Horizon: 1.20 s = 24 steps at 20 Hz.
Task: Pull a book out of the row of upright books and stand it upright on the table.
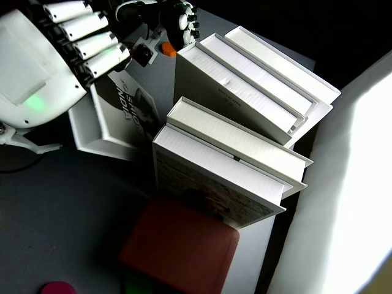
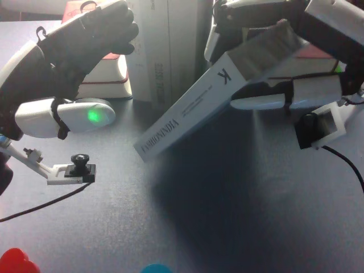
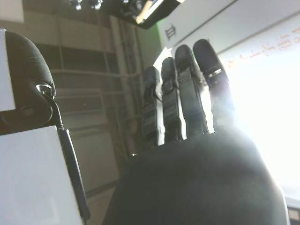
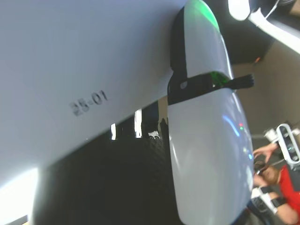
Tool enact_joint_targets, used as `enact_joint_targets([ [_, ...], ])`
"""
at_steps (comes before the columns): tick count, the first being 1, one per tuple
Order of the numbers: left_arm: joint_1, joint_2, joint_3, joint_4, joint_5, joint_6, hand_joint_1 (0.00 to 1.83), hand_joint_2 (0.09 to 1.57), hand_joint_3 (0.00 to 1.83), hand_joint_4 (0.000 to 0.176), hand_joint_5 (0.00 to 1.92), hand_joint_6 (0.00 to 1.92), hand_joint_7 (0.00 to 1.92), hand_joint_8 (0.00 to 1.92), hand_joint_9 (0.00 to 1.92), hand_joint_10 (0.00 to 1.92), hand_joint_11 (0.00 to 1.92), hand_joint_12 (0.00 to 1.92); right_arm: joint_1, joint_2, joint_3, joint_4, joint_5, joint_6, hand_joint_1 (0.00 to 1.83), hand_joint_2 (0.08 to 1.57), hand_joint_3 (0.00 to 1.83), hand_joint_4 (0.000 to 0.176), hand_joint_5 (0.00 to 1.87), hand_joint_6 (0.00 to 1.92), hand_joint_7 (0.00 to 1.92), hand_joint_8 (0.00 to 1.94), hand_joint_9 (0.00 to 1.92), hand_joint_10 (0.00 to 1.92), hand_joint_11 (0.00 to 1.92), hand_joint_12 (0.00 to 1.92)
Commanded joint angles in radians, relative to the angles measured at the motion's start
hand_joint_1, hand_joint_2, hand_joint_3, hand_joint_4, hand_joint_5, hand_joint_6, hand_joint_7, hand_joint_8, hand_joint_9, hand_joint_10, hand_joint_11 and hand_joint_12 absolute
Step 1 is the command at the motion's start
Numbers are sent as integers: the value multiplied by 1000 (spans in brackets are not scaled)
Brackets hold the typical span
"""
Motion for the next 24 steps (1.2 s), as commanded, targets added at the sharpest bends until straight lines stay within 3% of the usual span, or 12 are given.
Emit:
enact_joint_targets([
  [1, -5, -4, 3, -28, -109, -11, 1142, 806, 0, 0, 400, 1, 360, 0, 383, 4, 0, 1172, 3, -5, 5, 52, 77, 6, 1193, 1073, 0, 0, 1070, 813, 1113, 1902, 1251, 1913, 1261, 1917],
  [2, -5, -4, 3, -28, -109, -11, 1134, 807, 0, 0, 399, 0, 360, 0, 383, 4, 0, 1176, 2, -6, 6, 51, 77, 10, 1271, 1112, 0, 0, 980, 721, 1035, 1210, 1041, 1302, 840, 1625],
  [4, -5, -5, 4, -28, -109, -11, 1112, 808, 1, 0, 404, 2, 369, 3, 377, 1, 0, 1179, -1, -6, 6, 50, 77, 15, 1370, 1117, 0, 0, 984, 1037, 999, 775, 849, 1234, 563, 1209],
  [5, -5, -5, 4, -29, -109, -11, 1117, 810, 2, 0, 406, 3, 365, 1, 379, 2, 0, 1180, -2, -4, 4, 49, 77, 20, 1231, 1087, 0, 0, 1054, 860, 895, 354, 772, 603, 397, 1126],
  [7, -4, -5, 3, -29, -110, -11, 1134, 810, 2, 0, 403, 1, 364, 1, 385, 4, 0, 1183, -2, 6, -4, 46, 77, 20, 1254, 994, 0, 0, 664, 183, 735, 28, 706, 192, 319, 1233],
  [9, -2, -6, 3, -30, -111, -11, 1132, 809, 0, 0, 399, 0, 369, 2, 374, 3, 0, 1169, -3, 14, -14, 40, 77, 23, 841, 953, 0, 20, 74, 7, 78, 0, 83, 8, 12, 712],
  [12, -1, -7, 2, -31, -112, -11, 1102, 811, 1, 3, 384, 0, 367, 1, 372, 2, 0, 1170, -3, 29, -31, 20, 77, 25, 617, 867, 0, 29, 0, 0, 0, 0, 0, 0, 0, 8],
  [16, 0, -10, 2, -32, -113, -11, 1082, 788, 0, 0, 383, 2, 376, 2, 390, 6, 0, 1206, -4, 36, -36, -6, 76, 55, 503, 894, 2, 108, 0, 0, 0, 0, 0, 0, 0, 0],
  [18, 3, -10, 3, -35, -113, -11, 1056, 776, 0, 0, 365, 0, 352, 0, 386, 2, 0, 1231, -10, 48, -42, -11, 72, 63, 509, 928, 6, 97, 0, 0, 0, 0, 0, 0, 0, 316],
  [21, 6, -13, 6, -43, -115, -11, 1068, 770, 0, 0, 332, 0, 315, 0, 357, 0, 0, 1215, -12, 51, -39, -9, 71, 63, 513, 968, 3, 103, 0, 0, 0, 0, 0, 0, 0, 42],
  [22, 7, -15, 8, -44, -114, -11, 1060, 774, 0, 0, 328, 0, 314, 0, 347, 0, 0, 1187, -12, 52, -38, -7, 71, 63, 606, 1047, 0, 53, 0, 0, 0, 0, 16, 32, 0, 566],
  [24, 12, -15, 5, -50, -117, -11, 1030, 772, 0, 0, 326, 0, 325, 4, 355, 4, 0, 1174, -12, 63, -45, -6, 71, 63, 594, 987, 0, 69, 0, 0, 0, 0, 0, 0, 0, 608],
])
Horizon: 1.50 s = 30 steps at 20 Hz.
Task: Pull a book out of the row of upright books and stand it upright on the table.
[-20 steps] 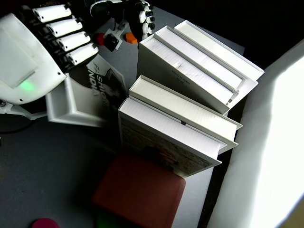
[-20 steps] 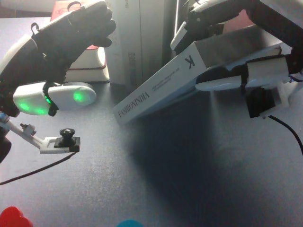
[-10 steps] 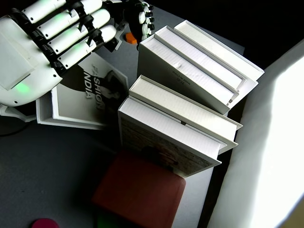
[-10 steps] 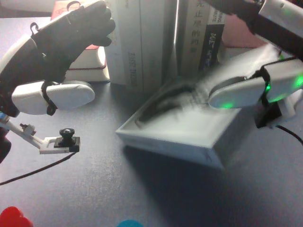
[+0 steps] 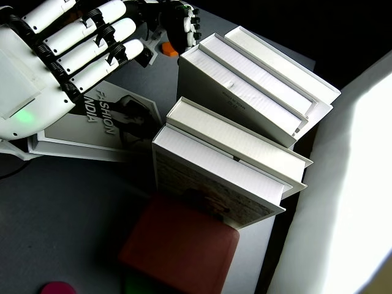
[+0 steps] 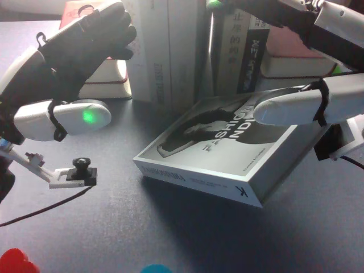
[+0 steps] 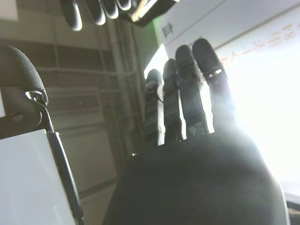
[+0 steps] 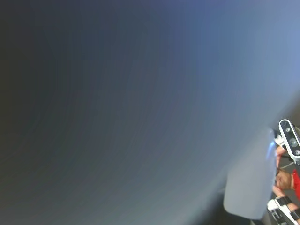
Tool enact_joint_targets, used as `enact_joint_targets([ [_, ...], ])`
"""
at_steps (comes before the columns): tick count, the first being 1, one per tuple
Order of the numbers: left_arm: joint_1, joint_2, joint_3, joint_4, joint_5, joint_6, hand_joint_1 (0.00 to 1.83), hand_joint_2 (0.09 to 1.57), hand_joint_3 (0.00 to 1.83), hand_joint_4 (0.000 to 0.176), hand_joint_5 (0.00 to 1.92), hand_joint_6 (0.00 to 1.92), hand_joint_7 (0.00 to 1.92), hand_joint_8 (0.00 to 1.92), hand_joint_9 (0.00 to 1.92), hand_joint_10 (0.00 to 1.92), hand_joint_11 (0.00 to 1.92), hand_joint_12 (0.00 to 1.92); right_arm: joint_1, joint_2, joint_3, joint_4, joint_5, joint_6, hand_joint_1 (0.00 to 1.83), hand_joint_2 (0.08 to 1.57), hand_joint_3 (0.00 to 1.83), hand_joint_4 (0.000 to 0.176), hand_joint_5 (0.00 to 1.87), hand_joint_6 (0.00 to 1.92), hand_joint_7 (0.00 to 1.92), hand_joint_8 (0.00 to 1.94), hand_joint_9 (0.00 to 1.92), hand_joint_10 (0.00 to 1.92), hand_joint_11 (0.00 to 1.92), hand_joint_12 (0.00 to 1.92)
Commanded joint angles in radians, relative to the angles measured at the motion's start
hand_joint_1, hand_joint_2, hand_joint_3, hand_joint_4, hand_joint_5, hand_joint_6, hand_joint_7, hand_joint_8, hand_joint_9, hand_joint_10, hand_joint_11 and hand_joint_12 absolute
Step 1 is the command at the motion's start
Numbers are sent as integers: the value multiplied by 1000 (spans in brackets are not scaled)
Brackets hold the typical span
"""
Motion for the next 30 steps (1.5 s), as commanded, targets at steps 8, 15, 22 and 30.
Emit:
enact_joint_targets([
  [8, 26, 0, -4, -60, -128, -11, 921, 777, 3, 0, 309, 5, 286, 7, 288, 8, 0, 1093, 1, 146, -80, 59, 98, -37, 629, 841, 0, 24, 0, 0, 0, 0, 0, 0, 66, 31],
  [15, 28, -8, 3, -62, -121, -11, 975, 722, 0, 48, 339, 3, 294, 1, 303, 3, 0, 1150, 5, 153, -89, 71, 99, -81, 813, 801, 0, 0, 110, 1, 58, 2, 122, 9, 0, 706],
  [22, 28, -8, 4, -64, -124, -11, 896, 819, 14, 0, 283, 0, 293, 0, 299, 1, 0, 1259, 1, 120, -67, 107, 99, -95, 602, 891, 0, 51, 62, 5, 6, 2, 23, 7, 0, 660],
  [30, 27, -8, 2, -66, -130, -11, 872, 837, 2, 0, 264, 5, 318, 7, 326, 22, 0, 1196, -8, 116, -69, 122, 100, -105, 596, 922, 7, 68, 61, 3, 32, 3, 93, 3, 0, 651],
])
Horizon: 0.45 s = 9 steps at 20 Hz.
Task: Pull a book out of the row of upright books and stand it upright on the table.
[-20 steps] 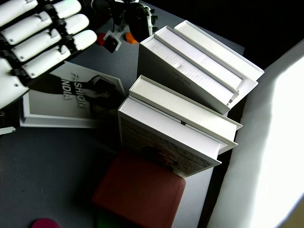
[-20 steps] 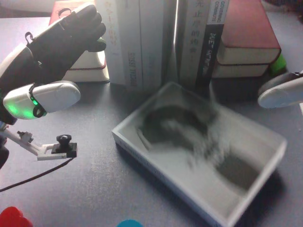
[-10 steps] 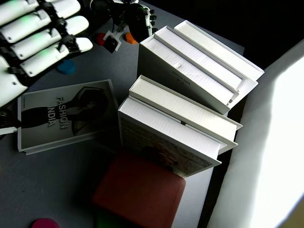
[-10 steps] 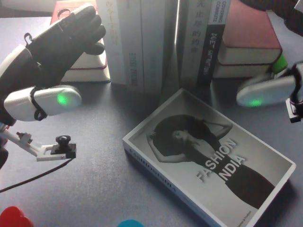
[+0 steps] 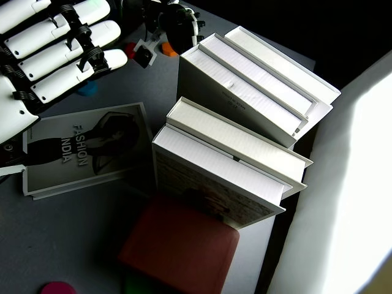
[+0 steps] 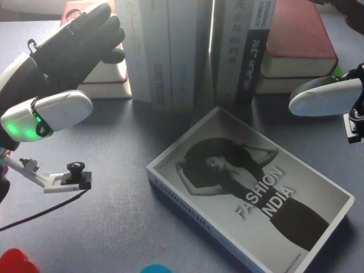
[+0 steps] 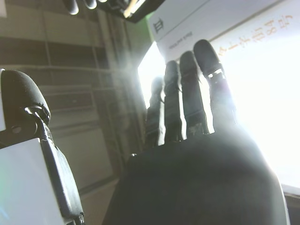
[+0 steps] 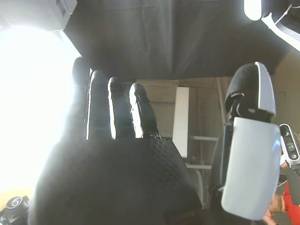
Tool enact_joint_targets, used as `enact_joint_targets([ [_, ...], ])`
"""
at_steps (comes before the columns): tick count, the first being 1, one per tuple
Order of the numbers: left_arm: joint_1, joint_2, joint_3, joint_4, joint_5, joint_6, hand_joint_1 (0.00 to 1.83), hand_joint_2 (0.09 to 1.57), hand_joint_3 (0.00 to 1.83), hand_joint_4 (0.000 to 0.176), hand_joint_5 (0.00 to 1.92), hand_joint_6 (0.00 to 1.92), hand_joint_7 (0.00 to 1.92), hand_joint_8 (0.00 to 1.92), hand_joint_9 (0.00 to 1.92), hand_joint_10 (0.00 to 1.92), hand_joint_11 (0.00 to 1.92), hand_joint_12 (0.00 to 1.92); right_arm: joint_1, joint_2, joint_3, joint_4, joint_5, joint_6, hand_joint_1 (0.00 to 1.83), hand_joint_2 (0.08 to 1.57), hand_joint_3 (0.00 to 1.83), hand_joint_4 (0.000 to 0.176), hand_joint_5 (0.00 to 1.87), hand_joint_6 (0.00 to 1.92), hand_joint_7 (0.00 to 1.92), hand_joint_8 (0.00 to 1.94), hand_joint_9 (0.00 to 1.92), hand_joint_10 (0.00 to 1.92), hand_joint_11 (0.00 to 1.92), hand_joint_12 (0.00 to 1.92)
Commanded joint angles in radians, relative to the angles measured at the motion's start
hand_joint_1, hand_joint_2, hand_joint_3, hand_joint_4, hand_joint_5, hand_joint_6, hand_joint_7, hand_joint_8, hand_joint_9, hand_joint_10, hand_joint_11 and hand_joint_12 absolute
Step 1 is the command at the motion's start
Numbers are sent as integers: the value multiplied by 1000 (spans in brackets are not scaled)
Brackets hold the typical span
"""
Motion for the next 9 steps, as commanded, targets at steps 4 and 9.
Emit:
enact_joint_targets([
  [4, -9, -6, 1, -23, -116, -11, 880, 859, 5, 0, 254, 0, 305, 2, 328, 15, 0, 1188, 3, -8, 0, 57, 108, 4, 582, 931, 3, 49, 80, 3, 60, 5, 117, 6, 0, 765],
  [9, -12, -6, 1, -23, -117, -11, 888, 855, 0, 0, 283, 9, 313, 11, 323, 10, 0, 1214, -3, -11, 0, 63, 108, 3, 598, 924, 0, 47, 74, 0, 57, 1, 77, 4, 0, 728],
])
